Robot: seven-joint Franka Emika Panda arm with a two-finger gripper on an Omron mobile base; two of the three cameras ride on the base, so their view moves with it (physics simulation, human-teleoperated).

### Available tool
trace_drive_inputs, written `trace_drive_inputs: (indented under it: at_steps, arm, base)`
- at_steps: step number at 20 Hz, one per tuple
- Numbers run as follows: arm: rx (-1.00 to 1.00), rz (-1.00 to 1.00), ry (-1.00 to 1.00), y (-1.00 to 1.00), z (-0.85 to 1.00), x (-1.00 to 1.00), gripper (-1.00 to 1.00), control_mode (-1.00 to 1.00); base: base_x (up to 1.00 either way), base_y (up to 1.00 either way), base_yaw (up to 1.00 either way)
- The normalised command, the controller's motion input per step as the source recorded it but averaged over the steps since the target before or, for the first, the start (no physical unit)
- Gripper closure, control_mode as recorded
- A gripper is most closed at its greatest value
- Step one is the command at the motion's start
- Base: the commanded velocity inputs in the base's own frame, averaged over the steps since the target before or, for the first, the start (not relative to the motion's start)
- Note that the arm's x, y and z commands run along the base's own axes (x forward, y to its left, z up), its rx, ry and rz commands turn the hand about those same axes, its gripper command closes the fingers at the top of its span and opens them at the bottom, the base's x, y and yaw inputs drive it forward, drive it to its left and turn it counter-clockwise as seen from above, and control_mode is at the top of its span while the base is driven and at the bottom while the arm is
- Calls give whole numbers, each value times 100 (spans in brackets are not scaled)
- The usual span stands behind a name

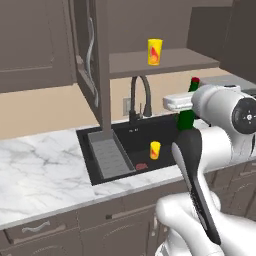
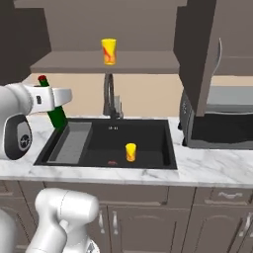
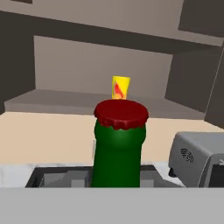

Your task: Open the cabinet directly in front. Then move the beer and the cup to the dining counter with the candle on it.

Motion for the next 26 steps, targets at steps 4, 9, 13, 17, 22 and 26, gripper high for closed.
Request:
trace_drive_inputs:
  at_steps: [4,9,13,17,22,26]
  arm:
    - [0,0,0,0,0,0,100,100]
    - [0,0,0,0,0,0,100,100]
    - [0,0,0,0,0,0,100,100]
    - [0,0,0,0,0,0,100,100]
    - [0,0,0,0,0,0,100,100]
    - [0,0,0,0,0,0,100,100]
  base:
    - [-36,0,-36]
    - [-40,0,-39]
    - [-46,0,-48]
    - [-46,0,-47]
    - [-47,-2,-49]
    - [-53,-1,-52]
